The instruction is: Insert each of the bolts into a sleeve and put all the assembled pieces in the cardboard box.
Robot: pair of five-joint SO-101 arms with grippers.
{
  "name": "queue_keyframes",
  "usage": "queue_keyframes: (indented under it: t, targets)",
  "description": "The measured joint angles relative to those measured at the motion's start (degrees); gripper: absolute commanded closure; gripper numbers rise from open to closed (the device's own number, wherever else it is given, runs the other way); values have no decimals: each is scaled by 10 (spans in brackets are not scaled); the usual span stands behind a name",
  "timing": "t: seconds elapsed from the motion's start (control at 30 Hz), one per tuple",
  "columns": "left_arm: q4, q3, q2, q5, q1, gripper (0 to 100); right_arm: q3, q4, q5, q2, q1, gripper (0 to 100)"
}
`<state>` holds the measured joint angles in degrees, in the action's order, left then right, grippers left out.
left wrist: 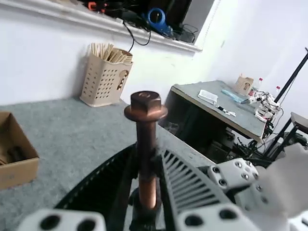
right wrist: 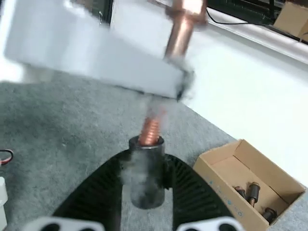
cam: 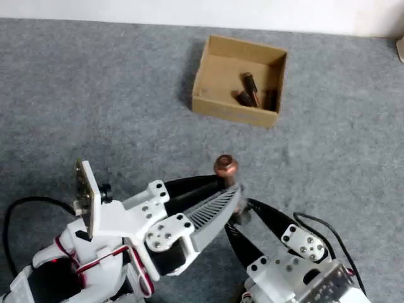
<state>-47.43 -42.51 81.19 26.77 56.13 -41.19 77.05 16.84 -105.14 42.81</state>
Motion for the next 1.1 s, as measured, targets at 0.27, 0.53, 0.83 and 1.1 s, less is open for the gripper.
queue_keyframes:
  t: [0.27, 0.53, 0.83, 1.1]
  targets:
    - [6, -124, 89, 1, 4, 996, -2, 0, 1, -1, 0, 994]
    - [8, -239, 200, 0, 1, 996, -10, 3, 2, 1, 1, 994]
    - [4, -227, 226, -32, 1, 794, -10, 2, 2, 1, 1, 994]
    - [-131, -174, 226, -36, -18, 734, -7, 2, 1, -4, 0, 994]
